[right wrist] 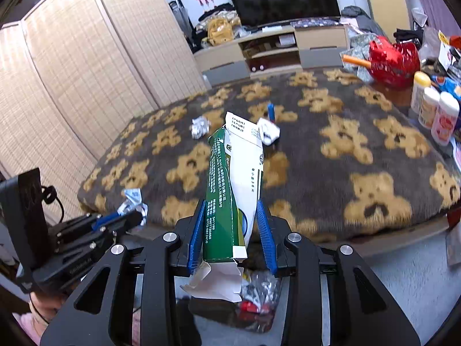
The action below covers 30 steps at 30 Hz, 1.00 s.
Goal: Collect trash
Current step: 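Lower both held items over the bin and open both tools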
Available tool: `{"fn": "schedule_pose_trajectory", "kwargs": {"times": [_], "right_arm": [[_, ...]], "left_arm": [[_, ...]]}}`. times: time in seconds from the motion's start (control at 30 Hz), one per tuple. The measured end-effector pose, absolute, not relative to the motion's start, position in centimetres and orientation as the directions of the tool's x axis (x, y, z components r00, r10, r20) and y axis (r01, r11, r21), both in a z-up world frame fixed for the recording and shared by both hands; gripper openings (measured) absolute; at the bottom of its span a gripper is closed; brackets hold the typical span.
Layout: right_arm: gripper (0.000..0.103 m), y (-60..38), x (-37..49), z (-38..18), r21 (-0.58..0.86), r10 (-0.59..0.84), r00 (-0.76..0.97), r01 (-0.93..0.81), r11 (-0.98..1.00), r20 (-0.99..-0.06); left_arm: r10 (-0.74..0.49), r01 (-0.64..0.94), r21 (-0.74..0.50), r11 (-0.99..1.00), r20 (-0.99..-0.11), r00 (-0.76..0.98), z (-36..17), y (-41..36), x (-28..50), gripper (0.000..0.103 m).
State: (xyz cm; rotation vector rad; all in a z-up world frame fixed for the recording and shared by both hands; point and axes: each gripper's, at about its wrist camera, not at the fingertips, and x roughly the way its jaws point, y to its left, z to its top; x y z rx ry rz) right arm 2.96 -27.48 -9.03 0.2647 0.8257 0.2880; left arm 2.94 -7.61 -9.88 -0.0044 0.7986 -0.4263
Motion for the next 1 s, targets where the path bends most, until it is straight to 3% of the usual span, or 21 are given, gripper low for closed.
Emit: {"fn": "schedule_pose_trajectory", "kwargs": {"times": [0.4,1.0], "right_arm": [[0.037,-26.5,-1.1,-15.9,0.400,0.401,0.528,-0.123,0.908,-0.748],[0.038,-25.2,-0.6,-25.7,0.432,0.406,0.347,-0.003,0.902,-0.845]], "left_arm": [[-0.378,0.380,-0.188,0.906,-0.765,0.522,-15.7,-7.5,0.0,0.013],[-0.364,0.336,-0.252,0.908,-0.870,0.331,-25.7,-8.7,0.5,0.014]]}}
